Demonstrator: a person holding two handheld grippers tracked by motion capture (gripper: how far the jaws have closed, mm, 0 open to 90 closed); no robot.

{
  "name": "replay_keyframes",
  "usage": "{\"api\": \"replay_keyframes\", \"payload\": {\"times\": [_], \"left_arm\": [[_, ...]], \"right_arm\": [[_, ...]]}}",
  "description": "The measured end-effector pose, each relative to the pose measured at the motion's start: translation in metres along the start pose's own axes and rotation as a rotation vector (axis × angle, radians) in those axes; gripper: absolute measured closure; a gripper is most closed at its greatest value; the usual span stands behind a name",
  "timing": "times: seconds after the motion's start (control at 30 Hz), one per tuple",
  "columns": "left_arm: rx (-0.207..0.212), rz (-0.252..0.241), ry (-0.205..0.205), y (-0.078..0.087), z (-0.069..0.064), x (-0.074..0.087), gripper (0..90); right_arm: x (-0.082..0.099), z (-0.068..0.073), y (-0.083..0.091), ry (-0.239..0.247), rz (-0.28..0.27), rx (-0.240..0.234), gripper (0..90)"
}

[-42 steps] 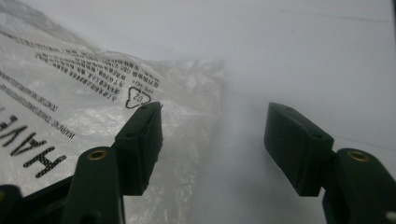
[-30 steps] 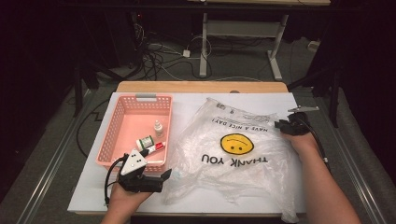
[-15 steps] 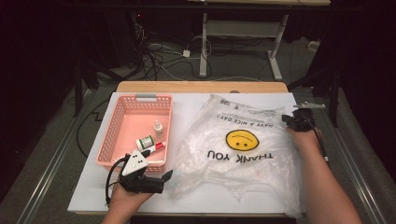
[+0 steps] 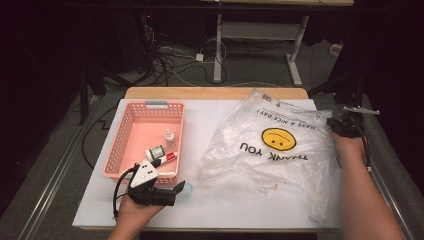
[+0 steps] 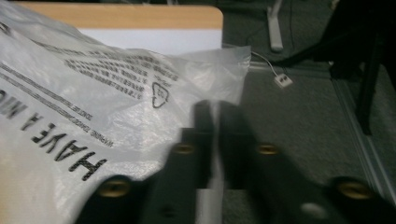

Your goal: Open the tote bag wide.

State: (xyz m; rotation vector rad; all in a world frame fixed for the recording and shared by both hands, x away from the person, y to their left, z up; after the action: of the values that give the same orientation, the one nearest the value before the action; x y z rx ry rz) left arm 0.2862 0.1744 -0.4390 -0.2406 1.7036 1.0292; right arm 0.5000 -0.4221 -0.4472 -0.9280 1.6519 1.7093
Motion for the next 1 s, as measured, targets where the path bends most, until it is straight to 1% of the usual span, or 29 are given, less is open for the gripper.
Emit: {"api": "replay_keyframes", "payload": {"times": [0.03, 0.1, 0.17, 0.23, 0.27, 0.3, 0.37, 0.43, 0.47, 0.53, 0.57, 0.6, 0.63, 0.67, 0.7, 0.73, 0.8, 0.9, 0.97, 1.0], "left_arm": [[-0.012, 0.004, -0.011, 0.000, 0.000, 0.000, 0.0], [-0.025, 0.001, -0.017, 0.001, 0.000, -0.001, 0.0], [-0.022, -0.006, -0.021, 0.001, 0.001, -0.002, 0.0], [-0.010, -0.003, -0.016, 0.000, 0.001, -0.002, 0.0], [-0.007, 0.002, -0.015, 0.000, 0.001, -0.002, 0.0], [0.001, 0.007, -0.010, -0.001, 0.001, -0.003, 0.0], [0.016, 0.018, -0.003, -0.001, 0.001, -0.002, 0.0], [0.021, 0.027, 0.010, -0.002, 0.001, -0.001, 0.0], [0.021, 0.027, 0.013, -0.002, 0.001, 0.000, 0.0], [0.007, 0.009, 0.010, 0.000, 0.000, 0.000, 0.0], [0.002, -0.003, 0.005, 0.001, -0.001, 0.000, 0.0], [0.001, -0.009, 0.000, 0.002, -0.002, -0.001, 0.0], [0.000, -0.012, -0.002, 0.003, -0.003, -0.001, 0.0], [-0.001, -0.014, -0.003, 0.003, -0.003, -0.001, 0.0], [0.001, -0.012, -0.004, 0.002, -0.003, -0.001, 0.0], [0.002, -0.009, -0.003, 0.002, -0.003, -0.001, 0.0], [0.009, -0.006, 0.001, 0.000, -0.003, -0.001, 0.0], [0.011, -0.006, 0.003, -0.001, -0.004, -0.001, 0.0], [0.013, -0.008, 0.002, -0.001, -0.004, -0.001, 0.0], [0.015, -0.004, -0.002, -0.002, -0.004, -0.001, 0.0]], "right_arm": [[-0.001, 0.001, 0.002, 0.000, -0.005, -0.002, 74.4], [-0.005, 0.005, 0.014, 0.025, -0.032, -0.005, 71.2], [-0.005, 0.008, 0.029, 0.030, -0.051, -0.023, 69.5], [0.000, 0.013, 0.045, 0.052, -0.053, -0.047, 67.1], [0.005, 0.016, 0.053, 0.070, -0.051, -0.054, 65.8], [0.011, 0.020, 0.063, 0.083, -0.057, -0.064, 64.5], [0.026, 0.026, 0.083, 0.085, -0.065, -0.094, 62.7], [0.044, 0.034, 0.104, 0.091, -0.076, -0.107, 61.7], [0.054, 0.038, 0.113, 0.096, -0.073, -0.112, 60.8], [0.073, 0.045, 0.132, 0.089, -0.073, -0.136, 59.0], [0.083, 0.049, 0.142, 0.092, -0.072, -0.141, 58.0], [0.092, 0.053, 0.150, 0.097, -0.072, -0.157, 56.2], [0.101, 0.056, 0.159, 0.095, -0.070, -0.161, 54.3], [0.116, 0.062, 0.173, 0.091, -0.065, -0.180, 50.0], [0.116, 0.062, 0.173, 0.091, -0.065, -0.180, 50.0], [0.123, 0.064, 0.179, 0.090, -0.055, -0.184, 48.6], [0.136, 0.065, 0.188, 0.070, -0.053, -0.205, 48.1], [0.154, 0.067, 0.200, 0.057, -0.037, -0.226, 50.2], [0.164, 0.067, 0.204, 0.019, -0.023, -0.260, 50.5], [0.168, 0.069, 0.206, 0.013, -0.011, -0.270, 50.9]]}}
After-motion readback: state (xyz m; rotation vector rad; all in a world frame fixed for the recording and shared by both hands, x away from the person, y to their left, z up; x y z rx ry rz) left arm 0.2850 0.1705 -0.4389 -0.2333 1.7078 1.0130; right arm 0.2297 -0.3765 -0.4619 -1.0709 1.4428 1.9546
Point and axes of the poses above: each handheld gripper's, and its own axes: y roughly backward along the jaws, x roughly out of its underside, z roughly to its left, the point moved 1 cm from there along -y, roughly forward along the jaws, and after that the axes turned 2 degrees about x, right-handed, at the moved point
